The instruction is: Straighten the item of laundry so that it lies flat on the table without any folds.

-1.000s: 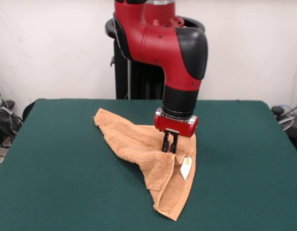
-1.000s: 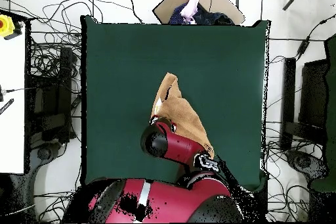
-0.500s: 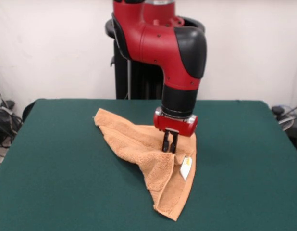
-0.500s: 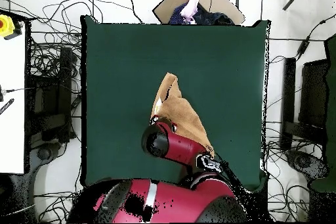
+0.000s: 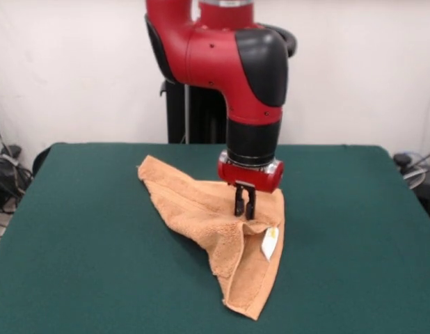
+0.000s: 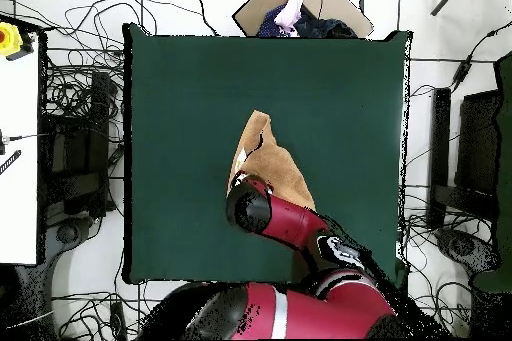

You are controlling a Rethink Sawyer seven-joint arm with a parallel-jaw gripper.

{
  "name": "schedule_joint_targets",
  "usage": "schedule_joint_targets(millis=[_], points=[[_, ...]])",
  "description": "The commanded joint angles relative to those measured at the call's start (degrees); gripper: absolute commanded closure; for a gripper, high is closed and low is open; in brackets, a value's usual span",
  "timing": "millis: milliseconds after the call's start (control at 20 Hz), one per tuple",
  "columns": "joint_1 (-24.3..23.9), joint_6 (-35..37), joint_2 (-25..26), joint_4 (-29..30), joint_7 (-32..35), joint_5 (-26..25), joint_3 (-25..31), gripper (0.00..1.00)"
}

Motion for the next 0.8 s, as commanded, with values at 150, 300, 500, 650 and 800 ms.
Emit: schedule_joint_targets(millis=[150,300,500,650,800], points=[[1.19,6.28,-3.17,-1.26,10.82,3.42,6.59,1.0],[3.54,11.25,-6.52,-1.78,10.37,4.33,3.84,1.0],[5.44,17.24,-9.84,-2.55,10.16,4.63,1.43,1.0],[5.42,19.7,-10.73,-3.35,9.74,4.29,1.18,1.0],[5.02,21.56,-10.75,-4.73,9.07,3.77,1.08,1.0]])
